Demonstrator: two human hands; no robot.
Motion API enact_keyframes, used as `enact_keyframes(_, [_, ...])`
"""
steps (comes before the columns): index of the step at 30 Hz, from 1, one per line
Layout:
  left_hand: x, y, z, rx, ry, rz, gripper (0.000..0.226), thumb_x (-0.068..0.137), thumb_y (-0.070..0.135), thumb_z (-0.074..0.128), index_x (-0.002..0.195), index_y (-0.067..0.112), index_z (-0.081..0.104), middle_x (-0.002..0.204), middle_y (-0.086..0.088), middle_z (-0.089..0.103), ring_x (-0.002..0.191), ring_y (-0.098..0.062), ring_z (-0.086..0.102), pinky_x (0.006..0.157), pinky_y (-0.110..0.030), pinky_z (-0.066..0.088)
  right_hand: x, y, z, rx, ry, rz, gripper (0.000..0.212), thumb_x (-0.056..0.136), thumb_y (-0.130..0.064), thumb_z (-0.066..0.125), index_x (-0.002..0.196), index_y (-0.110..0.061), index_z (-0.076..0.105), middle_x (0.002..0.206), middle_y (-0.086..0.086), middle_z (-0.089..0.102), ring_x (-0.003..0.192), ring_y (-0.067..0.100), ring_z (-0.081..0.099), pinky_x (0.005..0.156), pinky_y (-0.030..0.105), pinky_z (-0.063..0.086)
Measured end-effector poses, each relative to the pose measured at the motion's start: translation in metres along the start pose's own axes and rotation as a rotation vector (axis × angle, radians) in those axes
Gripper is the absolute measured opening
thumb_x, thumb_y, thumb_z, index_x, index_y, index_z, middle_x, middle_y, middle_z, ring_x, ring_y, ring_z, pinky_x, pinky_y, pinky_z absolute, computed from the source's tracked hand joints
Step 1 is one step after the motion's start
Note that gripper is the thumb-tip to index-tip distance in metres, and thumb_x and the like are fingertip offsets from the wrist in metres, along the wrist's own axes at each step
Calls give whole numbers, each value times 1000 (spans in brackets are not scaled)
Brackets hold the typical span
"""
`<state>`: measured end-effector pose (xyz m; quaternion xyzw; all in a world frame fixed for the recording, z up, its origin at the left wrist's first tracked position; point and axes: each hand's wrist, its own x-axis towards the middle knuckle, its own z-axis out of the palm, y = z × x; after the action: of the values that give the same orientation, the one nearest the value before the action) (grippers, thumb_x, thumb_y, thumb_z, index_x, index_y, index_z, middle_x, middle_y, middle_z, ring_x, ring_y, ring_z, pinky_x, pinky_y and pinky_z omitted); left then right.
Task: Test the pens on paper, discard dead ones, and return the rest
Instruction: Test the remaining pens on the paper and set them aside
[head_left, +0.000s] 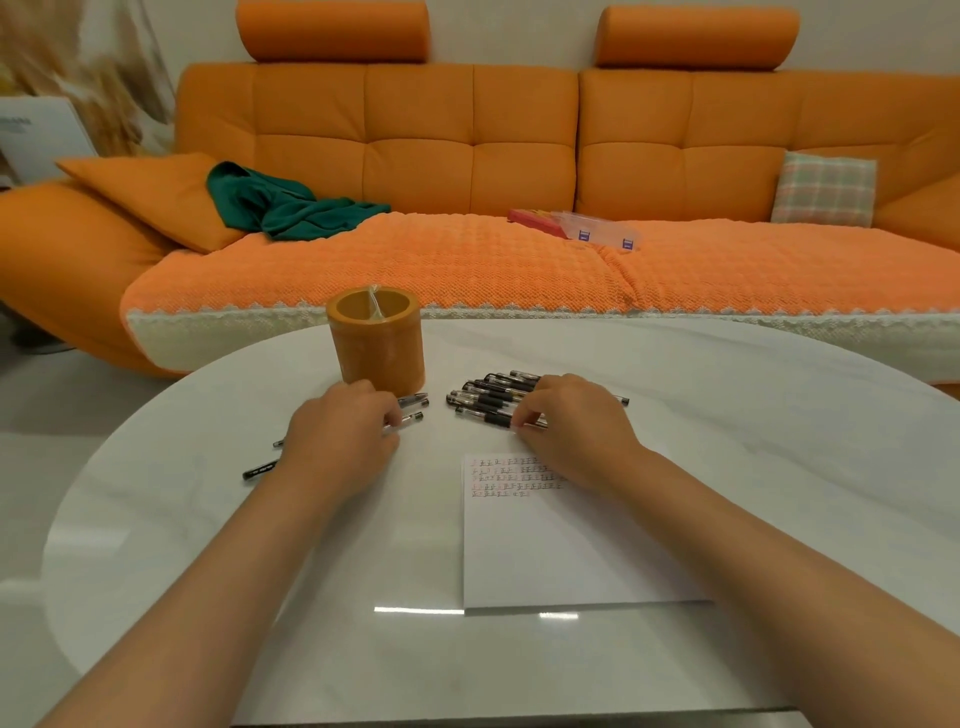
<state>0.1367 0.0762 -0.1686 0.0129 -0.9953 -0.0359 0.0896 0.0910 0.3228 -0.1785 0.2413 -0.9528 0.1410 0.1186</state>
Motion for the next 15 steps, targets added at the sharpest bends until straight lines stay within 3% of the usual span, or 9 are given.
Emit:
enact_keyframes(5, [-3,-3,1,23,8,-14,9,98,30,57,107,32,59,100,8,60,89,-13,53,69,-27,47,2,-1,4,-4,31,-11,19,93,-17,59,92,-27,76,93,-5,67,85,21,61,68,33,48])
enact_keyframes(10, [-4,-6,3,-35,7,-71,11,99,20,52,99,25,62,99,2,59,87,-17,54,75,-33,53,3,-6,2,-32,30,-20,18,95,-20,58,100,-26,74,97,-3,67,88,22,61,70,33,48])
enact_keyframes(15, [-10,8,2,7,-14,95,18,102,31,48,107,30,66,107,7,59,100,-15,53,78,-32,49,5,-18,1,12,-48,-77,26,93,-18,62,116,-27,68,114,-4,61,104,21,58,74,33,46])
